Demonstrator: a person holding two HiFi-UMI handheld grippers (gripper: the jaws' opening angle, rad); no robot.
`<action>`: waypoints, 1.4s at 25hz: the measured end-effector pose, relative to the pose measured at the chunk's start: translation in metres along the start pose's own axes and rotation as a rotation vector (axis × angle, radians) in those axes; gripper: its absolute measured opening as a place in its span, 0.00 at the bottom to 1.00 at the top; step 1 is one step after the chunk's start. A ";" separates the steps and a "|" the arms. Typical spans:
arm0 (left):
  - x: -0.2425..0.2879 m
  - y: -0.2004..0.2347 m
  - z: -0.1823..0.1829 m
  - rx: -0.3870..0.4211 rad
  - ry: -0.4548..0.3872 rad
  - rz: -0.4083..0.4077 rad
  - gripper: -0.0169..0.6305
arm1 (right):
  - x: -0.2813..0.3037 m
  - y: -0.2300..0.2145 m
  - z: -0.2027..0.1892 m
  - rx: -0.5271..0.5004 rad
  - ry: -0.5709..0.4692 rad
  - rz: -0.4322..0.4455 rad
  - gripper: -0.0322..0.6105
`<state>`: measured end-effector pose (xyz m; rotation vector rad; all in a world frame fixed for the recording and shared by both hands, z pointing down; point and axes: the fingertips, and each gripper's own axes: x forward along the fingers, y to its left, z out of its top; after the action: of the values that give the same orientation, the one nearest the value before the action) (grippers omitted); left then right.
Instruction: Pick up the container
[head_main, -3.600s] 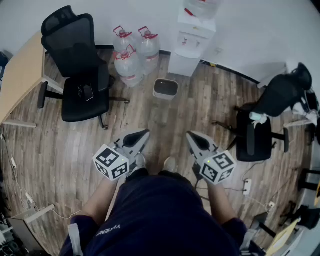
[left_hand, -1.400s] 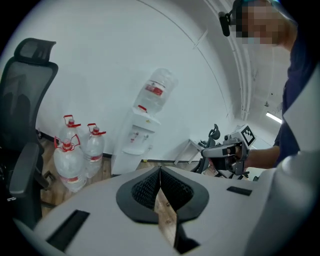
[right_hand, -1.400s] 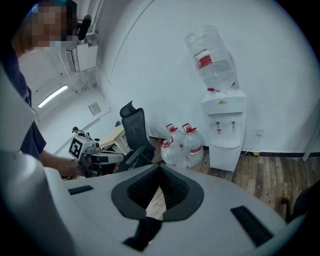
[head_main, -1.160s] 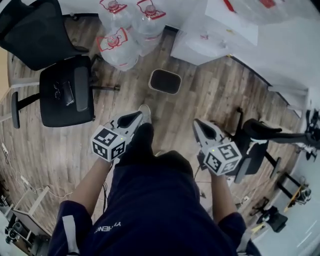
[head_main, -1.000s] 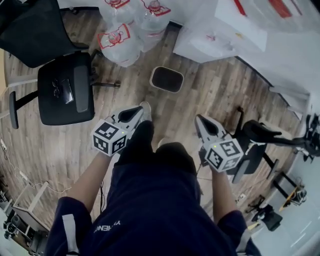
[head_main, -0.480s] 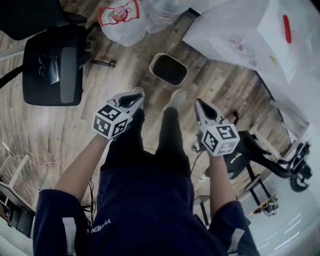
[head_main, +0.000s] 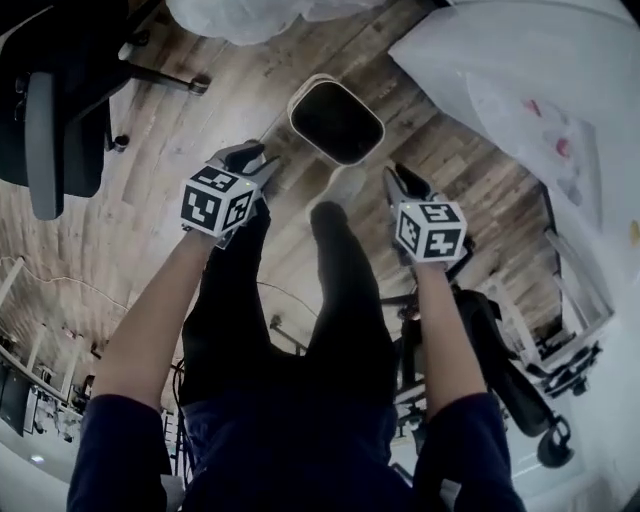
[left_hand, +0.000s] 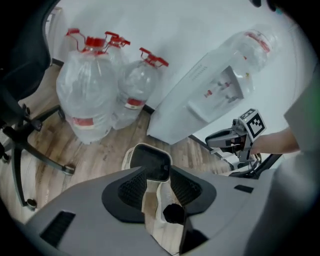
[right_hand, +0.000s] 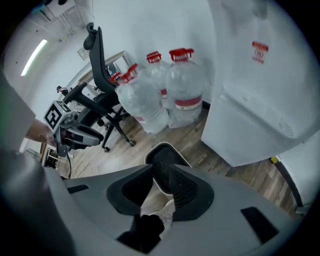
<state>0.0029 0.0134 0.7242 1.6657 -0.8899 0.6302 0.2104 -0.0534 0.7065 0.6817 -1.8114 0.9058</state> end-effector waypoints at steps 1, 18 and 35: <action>0.018 0.010 -0.006 -0.023 0.011 0.018 0.27 | 0.021 -0.012 -0.007 -0.001 0.029 0.003 0.21; 0.236 0.125 -0.067 -0.227 0.108 0.155 0.37 | 0.247 -0.134 -0.094 -0.069 0.252 -0.046 0.35; 0.203 0.109 -0.052 -0.230 0.085 0.194 0.23 | 0.222 -0.111 -0.069 -0.181 0.245 -0.135 0.15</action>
<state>0.0331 0.0016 0.9585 1.3479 -1.0295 0.6970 0.2463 -0.0724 0.9610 0.5462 -1.5862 0.6942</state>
